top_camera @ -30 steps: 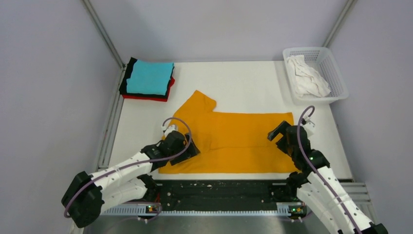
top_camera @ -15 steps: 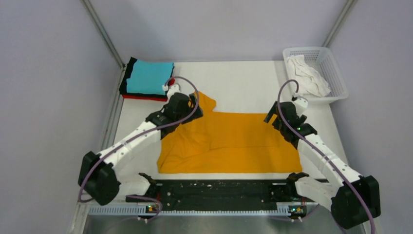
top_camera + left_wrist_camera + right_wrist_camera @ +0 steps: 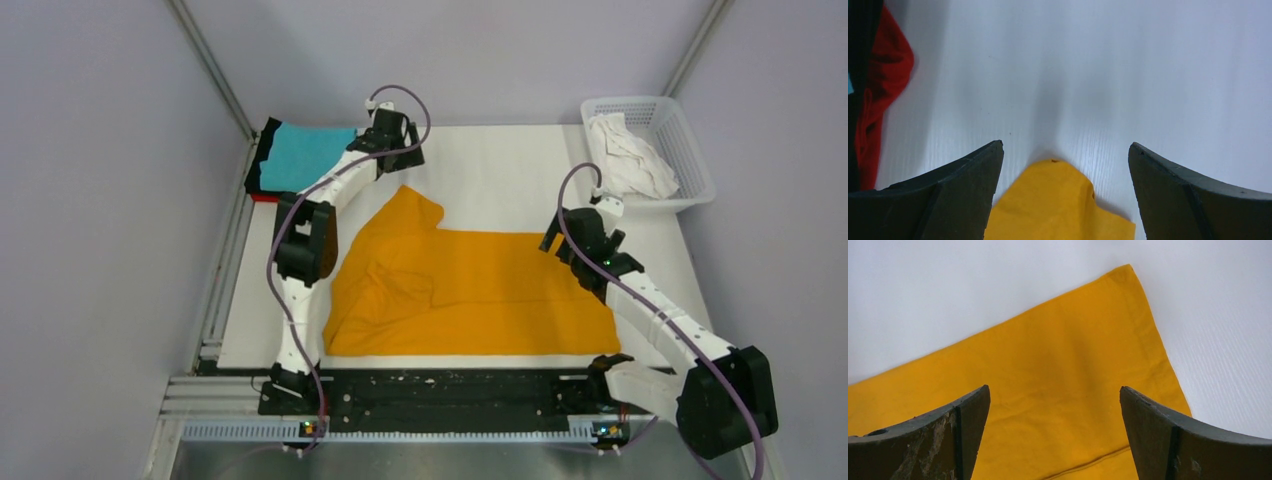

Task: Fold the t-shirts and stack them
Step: Grab the side of the flattened tshirt furthest away from the robot with both arms

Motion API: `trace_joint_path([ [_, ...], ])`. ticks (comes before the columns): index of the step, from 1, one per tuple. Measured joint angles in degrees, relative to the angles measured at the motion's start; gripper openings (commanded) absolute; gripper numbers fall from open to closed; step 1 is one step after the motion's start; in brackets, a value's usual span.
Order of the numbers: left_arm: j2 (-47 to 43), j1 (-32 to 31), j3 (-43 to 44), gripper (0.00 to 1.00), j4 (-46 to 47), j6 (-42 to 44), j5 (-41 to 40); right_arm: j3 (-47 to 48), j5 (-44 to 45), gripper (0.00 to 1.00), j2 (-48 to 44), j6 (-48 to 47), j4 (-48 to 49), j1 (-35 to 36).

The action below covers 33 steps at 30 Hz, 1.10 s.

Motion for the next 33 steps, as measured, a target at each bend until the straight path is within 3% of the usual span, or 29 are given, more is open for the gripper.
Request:
trace_joint_path([
  [3,5.31,0.98,4.5,0.98,-0.85,0.57,0.7,-0.72,-0.11,0.99,-0.28,-0.33,0.52,0.0],
  [9,13.29,2.58,10.12,0.86,-3.76,1.11,3.43,-0.92,-0.17,0.99,-0.33,-0.59,1.29,-0.02],
  [12,13.14,2.75,9.6,0.82,-3.32,1.01,5.57,-0.94,-0.22,0.99,-0.31,-0.83,1.31,0.0],
  [17,12.09,2.67,8.28,0.67,-4.57,2.45,8.02,-0.94,0.04,0.99,-0.33,-0.87,1.25,0.0],
  [29,11.47,0.52,8.24,0.55,-9.77,7.3,6.45,-1.6,1.33,0.99,-1.03,-0.87,0.87,-0.02],
  [33,11.47,-0.26,8.24,0.42,-10.56,8.04,5.68,-1.64,2.45,0.99,-1.22,-0.87,0.85,-0.07],
])
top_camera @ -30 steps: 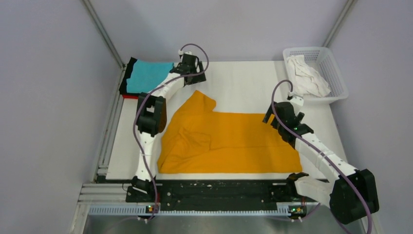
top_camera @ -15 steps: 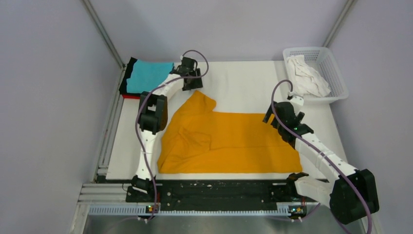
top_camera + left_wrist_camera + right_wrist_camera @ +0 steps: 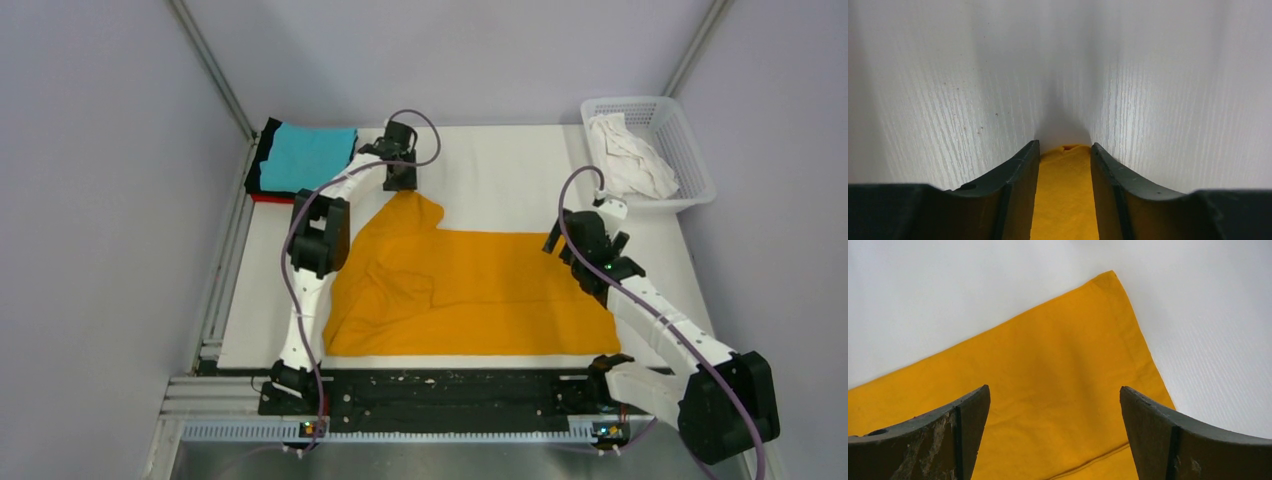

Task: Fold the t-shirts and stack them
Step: Grab the side of the flattened tshirt furthest away from the robot with both arms

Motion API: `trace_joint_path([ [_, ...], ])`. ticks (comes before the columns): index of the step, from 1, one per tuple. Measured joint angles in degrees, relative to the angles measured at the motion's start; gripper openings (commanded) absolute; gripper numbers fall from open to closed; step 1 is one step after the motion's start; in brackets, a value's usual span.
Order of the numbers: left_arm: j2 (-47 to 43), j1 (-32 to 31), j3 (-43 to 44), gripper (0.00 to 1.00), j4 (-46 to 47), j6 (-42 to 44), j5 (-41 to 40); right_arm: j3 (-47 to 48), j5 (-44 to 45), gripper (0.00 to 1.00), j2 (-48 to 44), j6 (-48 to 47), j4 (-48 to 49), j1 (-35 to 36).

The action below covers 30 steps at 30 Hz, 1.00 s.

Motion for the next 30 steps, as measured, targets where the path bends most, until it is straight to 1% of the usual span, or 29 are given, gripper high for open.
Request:
trace_joint_path([
  [2,-0.04,-0.44,-0.15,0.31,-0.2,0.24,-0.83,-0.09,0.46,0.99,-0.37,-0.02,0.02,0.0],
  [3,-0.13,-0.63,-0.31,0.22,-0.24,0.2,-1.07,-0.28,0.61,0.99,-0.59,-0.02,0.15,0.0],
  [4,-0.22,-0.85,-0.52,0.08,-0.28,0.24,-1.38,-0.31,0.66,0.99,-0.66,-0.02,0.07,0.0],
  [5,-0.26,-1.09,-0.61,0.0,-0.5,0.39,-1.75,-0.31,0.7,0.99,-0.66,-0.02,0.11,0.0],
  [10,-0.59,-2.08,-0.68,0.0,-1.55,0.15,-2.45,-0.31,0.85,0.99,-0.66,-0.2,0.09,0.0],
  [12,-1.81,-2.21,-2.56,0.0,-1.33,0.0,-2.29,-0.31,0.98,0.99,-0.66,-0.42,0.04,0.0],
  [14,-4.98,-2.34,-7.45,0.0,-0.9,0.02,-2.14,-0.31,1.18,0.99,-0.66,-0.48,0.02,0.0],
  [15,-7.63,-2.36,-11.54,0.0,-0.55,0.07,-1.79,-0.31,1.4,0.99,-0.57,-0.46,0.0,-0.04],
  [18,-14.23,-2.45,-19.82,0.0,0.5,0.33,-0.44,-0.13,1.66,0.98,0.76,-0.09,-0.2,-0.9],
  [20,-18.73,-2.47,-24.35,0.0,2.29,0.66,0.9,0.92,1.33,0.98,3.26,0.31,-1.11,-2.51],
  [24,-26.03,-2.89,-30.12,0.0,6.32,0.92,2.38,5.31,1.07,0.97,10.25,1.7,-3.15,-6.95],
  [27,-30.62,-3.67,-34.29,0.0,9.64,1.05,3.65,10.51,1.66,0.91,16.9,2.78,-3.45,-9.42],
  [30,-34.05,-4.92,-38.34,0.0,12.26,1.29,5.09,16.31,2.78,0.89,24.39,3.72,-3.58,-11.02],
])
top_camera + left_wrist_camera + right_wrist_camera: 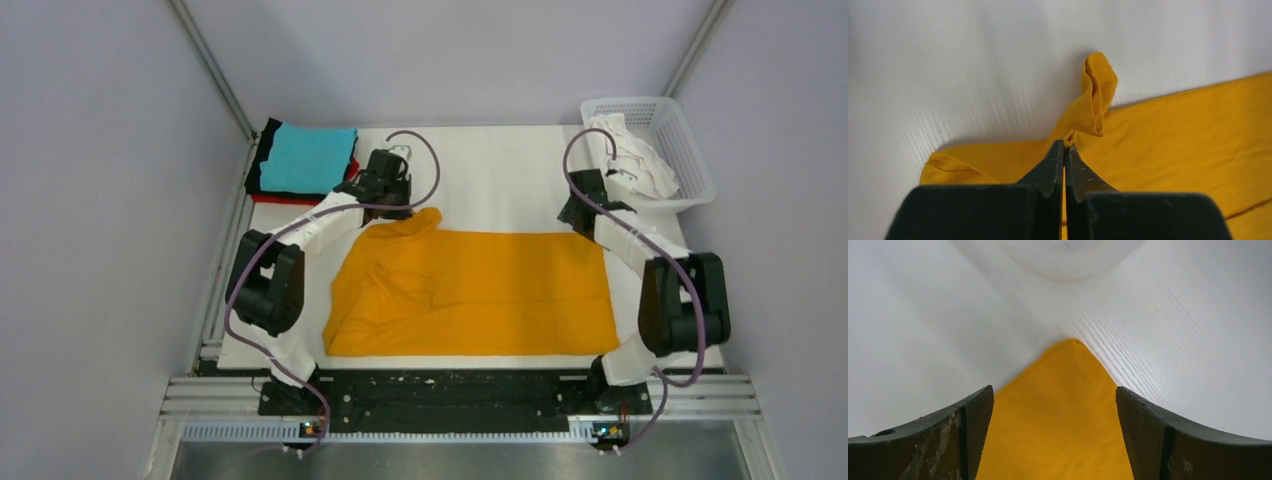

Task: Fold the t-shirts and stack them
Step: Grab the side of the flattened tshirt furthest away from the robot with both arms

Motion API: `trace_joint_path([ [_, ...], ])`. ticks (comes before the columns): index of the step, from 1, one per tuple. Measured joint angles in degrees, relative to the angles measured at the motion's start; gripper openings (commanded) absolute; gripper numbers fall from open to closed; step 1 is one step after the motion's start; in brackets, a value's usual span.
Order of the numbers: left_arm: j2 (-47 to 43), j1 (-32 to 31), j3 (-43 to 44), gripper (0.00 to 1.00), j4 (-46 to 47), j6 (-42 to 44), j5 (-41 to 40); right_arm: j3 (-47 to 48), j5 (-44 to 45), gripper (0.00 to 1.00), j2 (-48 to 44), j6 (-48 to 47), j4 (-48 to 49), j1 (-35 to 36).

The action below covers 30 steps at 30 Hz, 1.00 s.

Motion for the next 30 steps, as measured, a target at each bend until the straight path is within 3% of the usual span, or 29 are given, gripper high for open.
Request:
trace_joint_path([
  [11,-5.66,-4.35,-6.05,0.0,2.95,1.49,1.22,16.68,3.91,0.72,23.82,2.54,-3.52,-2.82],
  [13,-6.49,-4.61,-6.58,0.0,3.15,1.49,1.2,17.27,4.09,0.67,24.11,2.91,-4.37,-2.8],
  [17,-8.35,-4.72,-8.02,0.0,3.87,1.42,1.2,17.14,4.26,0.46,24.09,3.74,-5.33,-2.86],
  [26,-11.63,-4.72,-11.54,0.0,4.52,0.13,1.11,11.91,4.57,0.38,20.61,6.45,-5.01,-2.86],
  [30,-13.07,-4.72,-13.18,0.0,4.87,-0.33,1.07,9.92,4.55,0.2,19.02,7.3,-5.11,-2.86],
])
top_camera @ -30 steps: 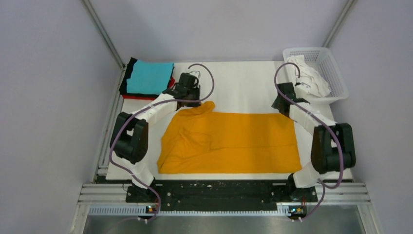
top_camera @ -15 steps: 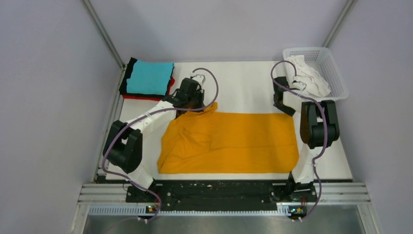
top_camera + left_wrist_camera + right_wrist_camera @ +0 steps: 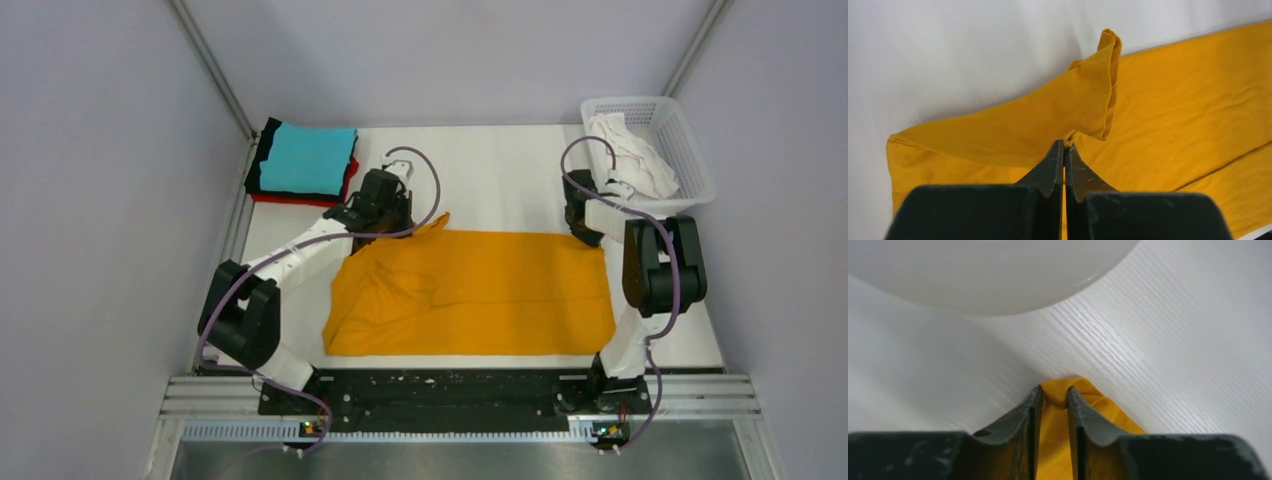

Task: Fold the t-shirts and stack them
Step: Grab the side of the flattened tshirt furthest away from the robot with both arms, then fold the other side of the tshirt into a rectangle

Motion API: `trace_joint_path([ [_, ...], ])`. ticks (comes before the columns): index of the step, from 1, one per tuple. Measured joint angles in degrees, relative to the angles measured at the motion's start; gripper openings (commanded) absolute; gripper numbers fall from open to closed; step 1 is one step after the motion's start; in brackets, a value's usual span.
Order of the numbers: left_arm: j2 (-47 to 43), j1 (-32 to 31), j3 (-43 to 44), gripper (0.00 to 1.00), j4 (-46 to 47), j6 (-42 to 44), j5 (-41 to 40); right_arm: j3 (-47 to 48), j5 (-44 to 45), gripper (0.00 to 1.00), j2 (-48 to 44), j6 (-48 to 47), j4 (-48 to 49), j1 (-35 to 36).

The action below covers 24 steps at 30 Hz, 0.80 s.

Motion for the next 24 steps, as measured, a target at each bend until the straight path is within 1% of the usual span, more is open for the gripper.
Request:
trace_joint_path([
  [1,-0.37,0.0,-0.44,0.0,0.04,-0.09,0.0,-0.42,-0.04,0.16,-0.28,0.17,-0.04,0.0],
  [4,-1.27,0.0,-1.27,0.0,0.07,-0.52,0.09,-1.05,-0.15,0.0,-0.7,0.24,-0.17,0.0],
  [9,-2.84,-0.07,-1.64,0.0,0.22,-1.33,0.13,-1.05,-0.74,0.0,-0.87,-1.46,0.35,0.0],
  [12,-4.28,-0.15,-2.47,0.0,0.52,-2.43,0.11,-1.99,-2.05,0.0,-2.67,-3.04,1.75,0.02],
  [14,-5.33,-0.31,-3.34,0.0,0.74,-3.08,0.09,-3.63,-2.73,0.0,-5.31,-4.02,2.67,0.02],
  [20,-10.47,-1.66,-7.91,0.0,1.49,-5.64,-0.17,-10.64,-6.75,0.0,-16.98,-7.52,5.68,0.13],
  [24,-14.29,-3.34,-10.82,0.0,1.55,-7.61,-1.6,-14.47,-8.61,0.0,-21.75,-9.05,6.64,0.39],
])
